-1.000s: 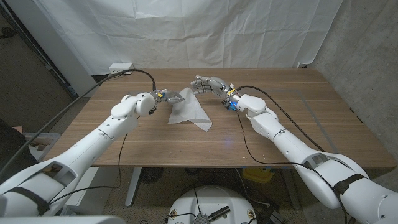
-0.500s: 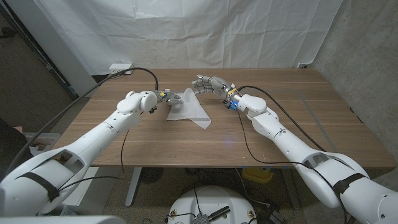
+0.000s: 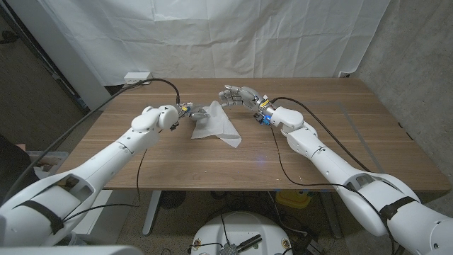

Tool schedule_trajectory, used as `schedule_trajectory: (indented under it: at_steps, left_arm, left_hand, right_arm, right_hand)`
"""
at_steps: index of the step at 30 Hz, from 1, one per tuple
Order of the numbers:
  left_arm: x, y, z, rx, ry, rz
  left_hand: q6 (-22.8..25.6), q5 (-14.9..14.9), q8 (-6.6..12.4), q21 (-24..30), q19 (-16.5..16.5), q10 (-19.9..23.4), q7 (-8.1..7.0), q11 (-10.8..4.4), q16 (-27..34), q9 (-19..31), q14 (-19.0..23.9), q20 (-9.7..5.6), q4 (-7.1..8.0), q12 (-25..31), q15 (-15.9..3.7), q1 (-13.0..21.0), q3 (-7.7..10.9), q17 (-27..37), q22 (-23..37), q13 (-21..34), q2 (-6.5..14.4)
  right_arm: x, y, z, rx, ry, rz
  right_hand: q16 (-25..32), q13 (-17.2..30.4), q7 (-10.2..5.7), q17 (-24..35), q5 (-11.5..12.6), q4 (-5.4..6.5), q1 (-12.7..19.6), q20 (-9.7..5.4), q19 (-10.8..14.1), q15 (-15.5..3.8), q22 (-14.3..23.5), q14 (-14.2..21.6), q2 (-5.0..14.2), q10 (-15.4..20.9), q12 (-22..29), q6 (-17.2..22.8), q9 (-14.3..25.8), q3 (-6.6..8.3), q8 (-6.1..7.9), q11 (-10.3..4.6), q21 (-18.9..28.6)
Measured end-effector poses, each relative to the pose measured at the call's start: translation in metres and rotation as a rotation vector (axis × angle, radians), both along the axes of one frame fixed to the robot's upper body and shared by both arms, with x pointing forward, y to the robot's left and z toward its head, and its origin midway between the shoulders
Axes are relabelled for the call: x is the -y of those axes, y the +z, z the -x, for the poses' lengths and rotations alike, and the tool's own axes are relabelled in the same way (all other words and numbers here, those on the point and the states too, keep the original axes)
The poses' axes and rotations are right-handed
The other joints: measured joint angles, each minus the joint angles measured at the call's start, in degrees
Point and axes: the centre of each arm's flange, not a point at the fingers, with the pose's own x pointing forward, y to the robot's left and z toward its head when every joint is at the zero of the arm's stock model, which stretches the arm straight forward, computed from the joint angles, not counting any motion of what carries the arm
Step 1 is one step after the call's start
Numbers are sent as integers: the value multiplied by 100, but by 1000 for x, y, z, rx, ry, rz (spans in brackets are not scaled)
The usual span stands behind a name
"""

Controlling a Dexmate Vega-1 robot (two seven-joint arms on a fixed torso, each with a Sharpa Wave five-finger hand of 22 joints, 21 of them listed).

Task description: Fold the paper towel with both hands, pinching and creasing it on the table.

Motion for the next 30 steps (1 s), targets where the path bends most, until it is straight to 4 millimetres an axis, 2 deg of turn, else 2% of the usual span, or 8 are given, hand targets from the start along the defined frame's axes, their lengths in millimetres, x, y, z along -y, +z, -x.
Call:
schedule_trajectory:
  at_steps: [8,10,13,15,17,21,27,30]
  left_arm:
    - [10,12,19,128,-96,47]
    - [11,13,22,140,-104,52]
    - [13,15,26,155,-117,59]
    - [13,15,28,160,-122,62]
    - [14,15,30,164,-127,65]
    - [14,16,32,173,-133,71]
    - [12,18,35,192,-138,92]
    - [11,20,36,200,-136,101]
  left_hand:
    - [138,0,-2,21,78,147,39,8,4,-25,143,60,-31,24,-15,50,31,14,0,-15,50]
    - [138,0,-2,21,78,147,39,8,4,-25,143,60,-31,24,-15,50,31,14,0,-15,50]
    - [138,0,-2,21,108,147,39,8,4,-25,143,30,-30,24,-15,50,31,14,0,-15,50]
    - [138,0,-2,21,108,147,39,8,4,-25,143,30,-30,24,-15,50,31,14,0,-15,50]
    - [138,0,-2,21,108,147,39,8,4,-25,143,30,-30,24,-15,50,31,14,0,-15,50]
    - [297,0,-2,21,141,192,89,-14,4,-25,227,-4,-30,24,-16,49,31,14,1,-15,50]
    - [873,0,100,63,296,504,305,-12,4,-9,548,28,-30,37,-6,51,31,4,1,-15,48]
    - [1220,0,179,63,401,809,391,0,8,-9,819,57,-30,108,-15,95,31,14,16,-3,4]
  right_arm:
    - [1,-2,3,45,-51,59]
    - [1,-1,5,69,-77,84]
    - [1,-2,10,116,-126,139]
    - [2,-3,12,139,-155,171]
    - [1,-5,18,185,-199,232]
    - [2,-9,23,248,-265,316]
    - [0,-16,31,311,-321,414]
    - [-1,-19,34,332,-333,450]
  right_hand:
    - [1,0,-67,0,0,-82,20,-35,79,-48,0,50,20,59,0,71,0,84,-26,-50,-3]
    - [65,11,-85,14,0,-33,26,-55,221,-69,0,186,51,205,8,196,0,133,-26,-56,0]
    - [238,16,-111,65,0,166,-103,-62,574,-107,0,651,176,682,148,581,0,230,26,-29,96]
    - [321,16,-121,67,0,287,-225,-60,779,-145,0,929,176,974,225,821,-1,286,64,-2,153]
    - [350,9,-122,67,1,340,-258,-76,873,-183,0,1026,149,1096,240,943,-1,327,69,-2,156]
    - [332,-1,-141,53,1,335,-257,-85,880,-206,0,1048,151,1127,240,982,-14,395,69,-21,156]
    - [238,0,-172,-3,1,251,-138,-167,770,-292,0,961,221,1106,200,1012,-14,676,40,-41,98]
    - [216,0,-172,-3,1,243,-88,-198,700,-310,-5,943,244,1119,194,1012,-14,771,40,-55,51]
